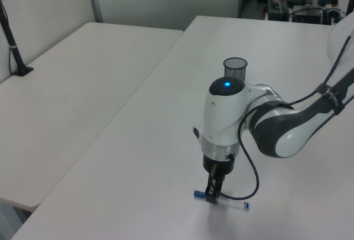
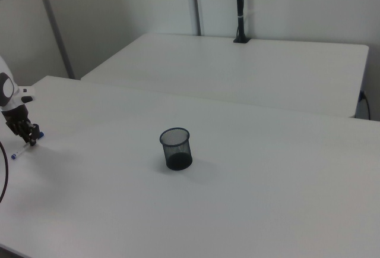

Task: Insert the marker
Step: 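Align the gripper with the marker body near its blue cap, then close the gripper on the marker and lift it off the table, then carry the held marker over to the black mesh pen cup, then lower the marker into the pen cup and open the gripper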

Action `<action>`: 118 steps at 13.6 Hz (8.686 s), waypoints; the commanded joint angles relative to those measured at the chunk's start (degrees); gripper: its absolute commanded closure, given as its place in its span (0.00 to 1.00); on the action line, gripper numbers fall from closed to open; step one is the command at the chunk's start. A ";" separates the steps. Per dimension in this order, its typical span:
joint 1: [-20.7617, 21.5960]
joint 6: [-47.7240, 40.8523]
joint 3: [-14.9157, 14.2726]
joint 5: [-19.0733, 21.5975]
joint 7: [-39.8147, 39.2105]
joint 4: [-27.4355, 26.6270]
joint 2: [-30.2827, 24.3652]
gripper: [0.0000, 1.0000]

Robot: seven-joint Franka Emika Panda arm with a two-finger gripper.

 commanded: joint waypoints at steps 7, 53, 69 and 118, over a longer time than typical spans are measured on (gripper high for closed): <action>0.18 -0.16 -1.86 -8.63 4.18 -0.50 -4.64 0.81; -8.43 -6.49 -1.33 -2.39 10.42 -4.89 -3.33 1.00; -20.90 -8.51 -1.68 -8.90 2.34 -3.84 -15.19 1.00; -46.22 32.88 -1.42 -5.82 -21.39 -28.54 -23.81 0.96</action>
